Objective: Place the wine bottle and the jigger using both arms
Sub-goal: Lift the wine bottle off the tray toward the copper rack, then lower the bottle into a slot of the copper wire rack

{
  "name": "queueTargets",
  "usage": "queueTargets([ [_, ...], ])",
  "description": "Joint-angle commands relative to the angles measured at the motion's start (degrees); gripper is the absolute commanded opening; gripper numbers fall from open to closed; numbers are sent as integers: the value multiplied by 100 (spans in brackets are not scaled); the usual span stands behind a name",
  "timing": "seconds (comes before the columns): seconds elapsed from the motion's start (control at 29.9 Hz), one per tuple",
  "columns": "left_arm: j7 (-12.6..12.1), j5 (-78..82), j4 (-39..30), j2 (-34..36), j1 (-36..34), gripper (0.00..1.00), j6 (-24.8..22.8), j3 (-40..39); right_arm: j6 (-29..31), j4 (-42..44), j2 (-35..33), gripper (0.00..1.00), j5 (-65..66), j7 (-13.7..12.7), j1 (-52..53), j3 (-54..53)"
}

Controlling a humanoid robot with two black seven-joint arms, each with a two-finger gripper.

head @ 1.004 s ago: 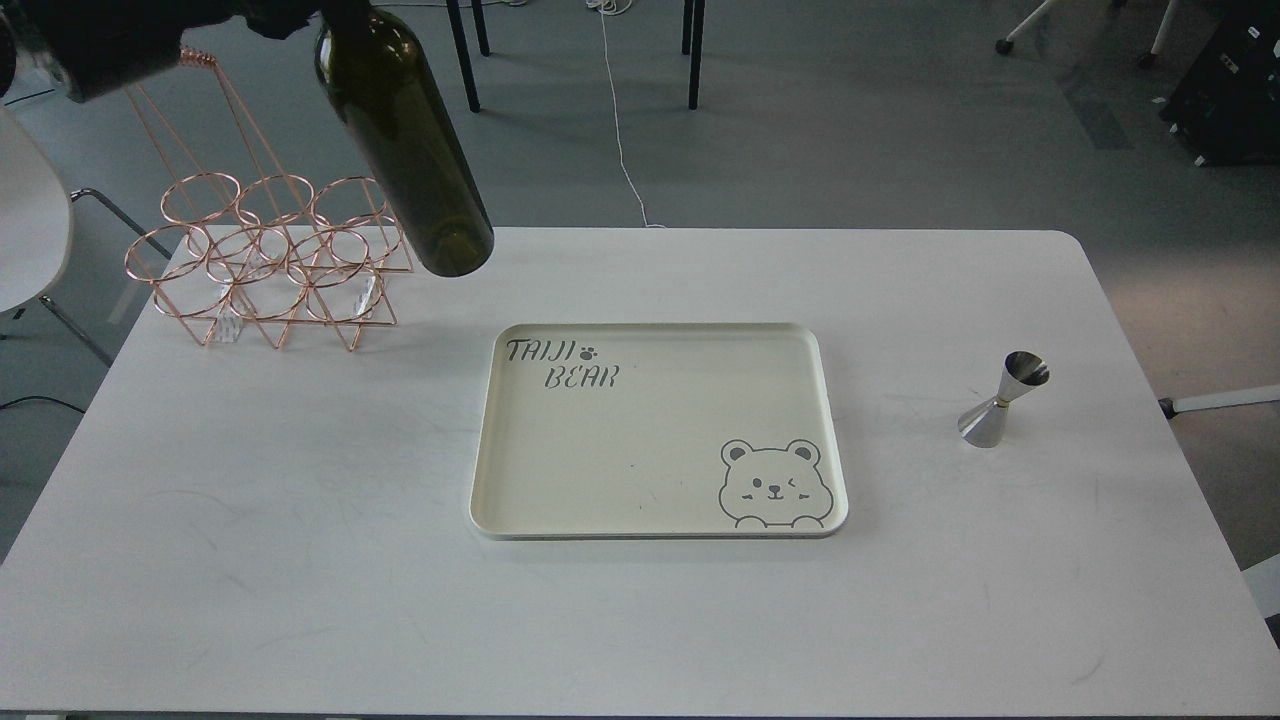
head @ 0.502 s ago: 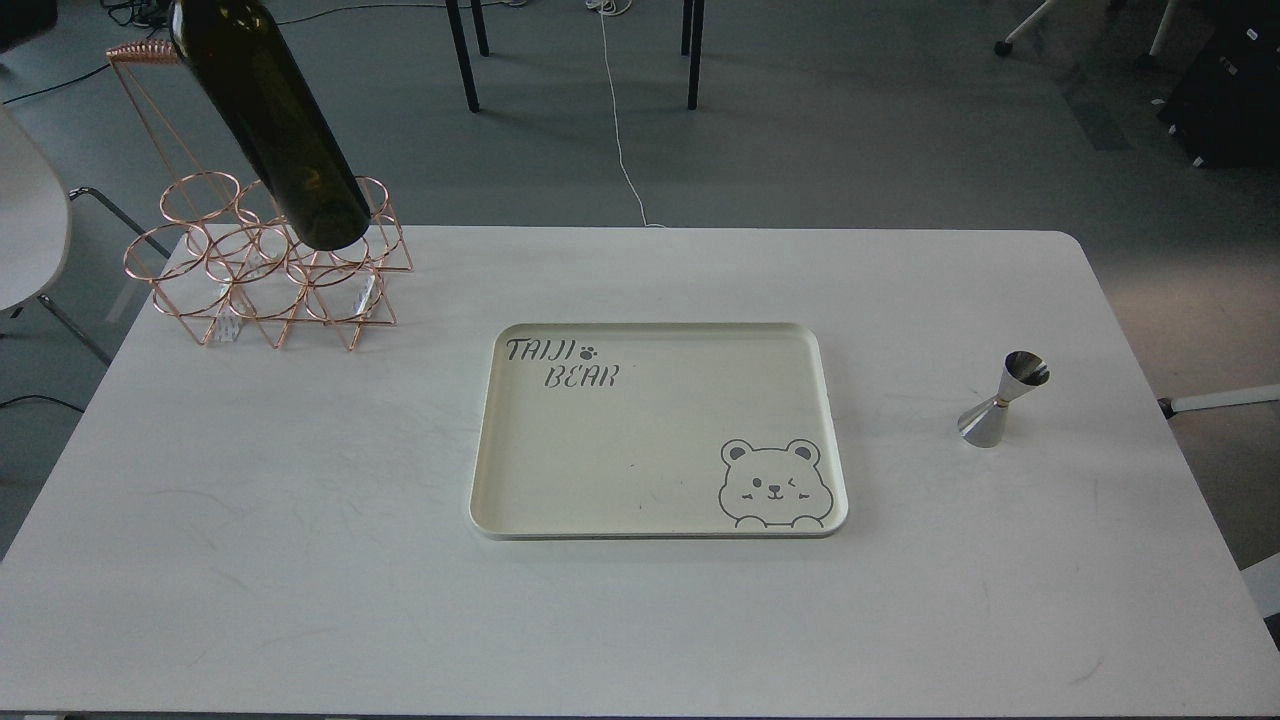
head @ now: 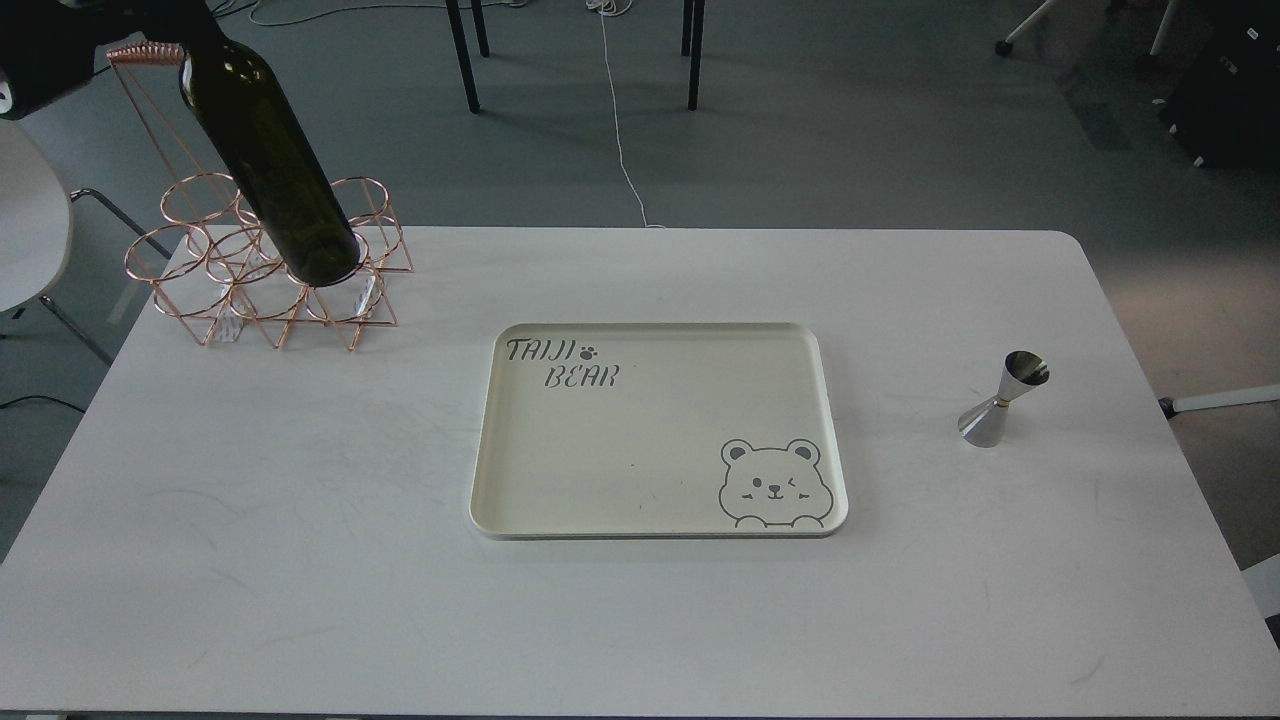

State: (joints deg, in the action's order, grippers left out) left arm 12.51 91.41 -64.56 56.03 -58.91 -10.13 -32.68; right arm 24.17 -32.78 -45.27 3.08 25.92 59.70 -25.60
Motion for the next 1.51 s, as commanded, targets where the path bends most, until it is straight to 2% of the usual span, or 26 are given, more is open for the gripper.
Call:
queueTargets([
  [0.0, 41, -1, 145, -66, -7, 12, 90, 60, 8, -1, 0, 97, 0, 1, -2, 2],
  [0.23, 41, -1, 409, -215, -50, 12, 107, 43, 8, -1, -9, 97, 0, 1, -2, 2],
  [1.47, 41, 8, 620, -400, -174, 12, 327, 60, 8, -9, -44, 97, 0, 1, -20, 11],
])
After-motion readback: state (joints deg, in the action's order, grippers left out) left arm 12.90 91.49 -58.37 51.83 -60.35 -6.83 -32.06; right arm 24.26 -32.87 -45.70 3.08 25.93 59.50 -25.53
